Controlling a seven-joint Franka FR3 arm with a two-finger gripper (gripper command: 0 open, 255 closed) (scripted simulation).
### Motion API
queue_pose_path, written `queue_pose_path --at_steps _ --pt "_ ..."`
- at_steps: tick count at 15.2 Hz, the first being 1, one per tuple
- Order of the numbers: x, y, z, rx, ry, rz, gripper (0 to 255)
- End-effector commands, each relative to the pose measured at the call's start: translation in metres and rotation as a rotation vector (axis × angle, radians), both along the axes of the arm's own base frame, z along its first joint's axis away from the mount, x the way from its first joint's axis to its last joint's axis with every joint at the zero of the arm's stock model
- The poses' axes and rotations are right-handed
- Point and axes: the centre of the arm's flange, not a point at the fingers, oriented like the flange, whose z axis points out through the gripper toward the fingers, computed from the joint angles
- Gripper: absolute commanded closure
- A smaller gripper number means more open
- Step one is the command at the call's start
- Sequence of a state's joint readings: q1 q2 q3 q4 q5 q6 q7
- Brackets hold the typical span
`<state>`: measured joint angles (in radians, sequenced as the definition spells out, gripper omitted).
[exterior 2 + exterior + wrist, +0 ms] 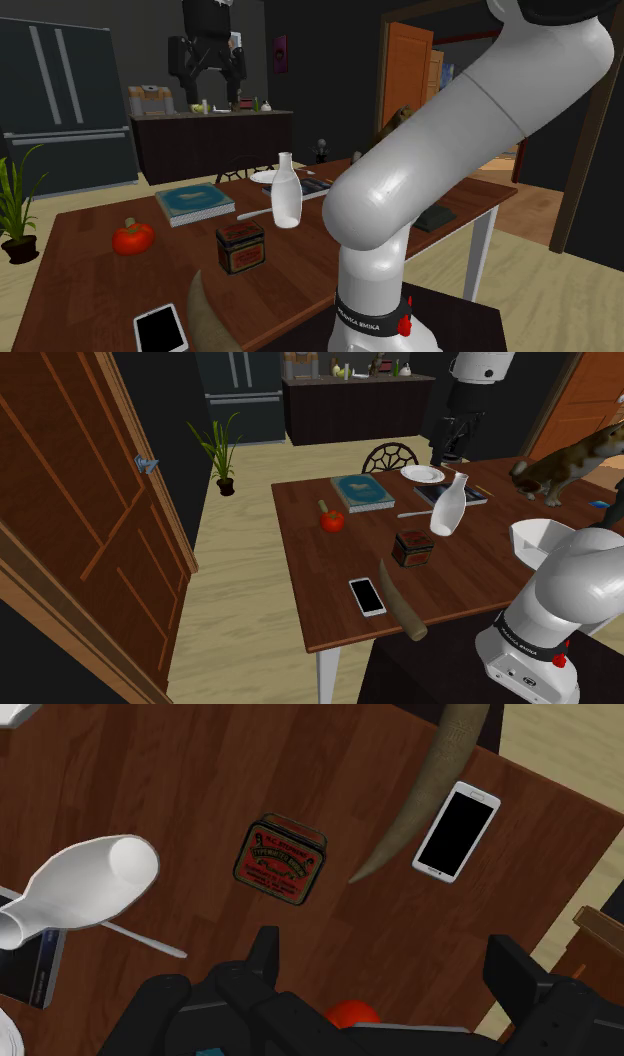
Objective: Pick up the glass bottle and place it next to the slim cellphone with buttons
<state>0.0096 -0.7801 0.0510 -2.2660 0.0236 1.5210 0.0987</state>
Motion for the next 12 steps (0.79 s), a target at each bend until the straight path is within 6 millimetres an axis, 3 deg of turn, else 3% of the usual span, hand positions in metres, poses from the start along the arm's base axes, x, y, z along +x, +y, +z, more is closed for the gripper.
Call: queue_pose_path --at_steps 1,12 --pt "0.000 0.000 0.000 0.000 0.000 0.000 0" --pt "0.032 -0.132 -0.057 0.012 0.019 -0.007 0"
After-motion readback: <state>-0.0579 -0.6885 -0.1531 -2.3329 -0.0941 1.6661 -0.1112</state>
